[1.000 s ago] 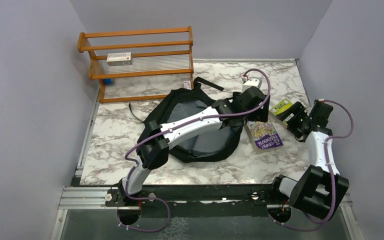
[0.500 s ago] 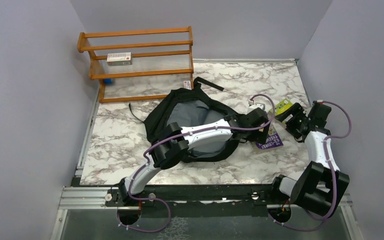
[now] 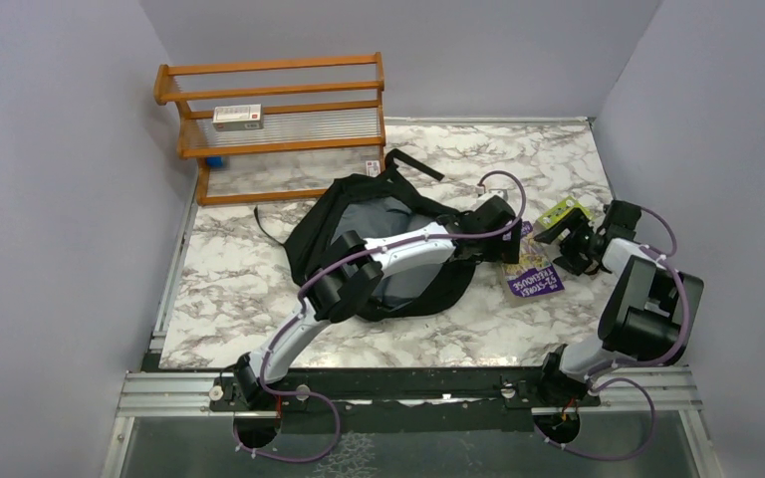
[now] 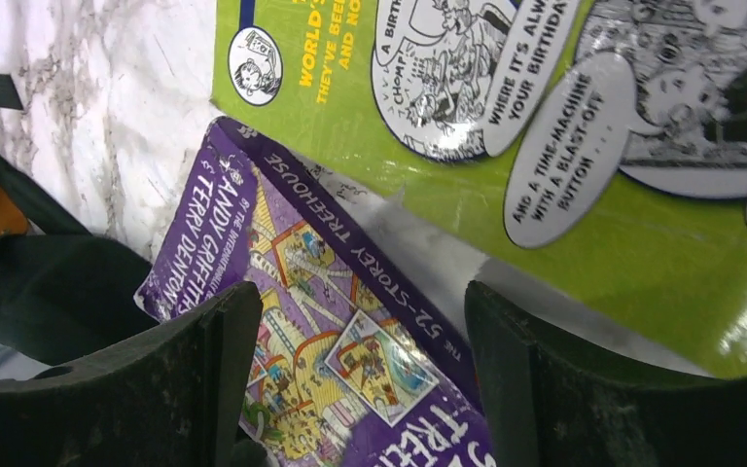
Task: Pack the student bag
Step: Pick up the book from the center of the board.
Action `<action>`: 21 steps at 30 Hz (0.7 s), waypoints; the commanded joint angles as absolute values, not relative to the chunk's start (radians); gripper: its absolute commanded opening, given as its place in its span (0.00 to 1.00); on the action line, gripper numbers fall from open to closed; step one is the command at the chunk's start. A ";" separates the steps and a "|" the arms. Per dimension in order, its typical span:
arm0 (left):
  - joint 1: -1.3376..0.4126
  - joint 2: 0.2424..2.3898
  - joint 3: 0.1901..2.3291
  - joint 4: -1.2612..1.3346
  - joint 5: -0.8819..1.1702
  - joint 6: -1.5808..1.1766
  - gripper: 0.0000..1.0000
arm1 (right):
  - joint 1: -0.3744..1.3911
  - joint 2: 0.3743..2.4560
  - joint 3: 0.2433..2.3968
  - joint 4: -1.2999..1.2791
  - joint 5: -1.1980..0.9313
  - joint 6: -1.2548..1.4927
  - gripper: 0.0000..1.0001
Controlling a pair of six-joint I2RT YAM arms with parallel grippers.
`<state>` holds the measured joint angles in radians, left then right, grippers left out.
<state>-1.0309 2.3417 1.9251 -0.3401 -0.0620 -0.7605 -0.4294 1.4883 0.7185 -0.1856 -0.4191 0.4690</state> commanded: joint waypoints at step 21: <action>-0.991 2.483 1.906 -0.360 0.032 -0.739 0.62 | -0.353 1.440 0.648 -0.166 -0.475 0.443 0.75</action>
<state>-1.0073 2.4229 1.9812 -0.3119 -0.0216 -0.7719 -0.3599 1.4780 0.6731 -0.1249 -0.4305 0.4397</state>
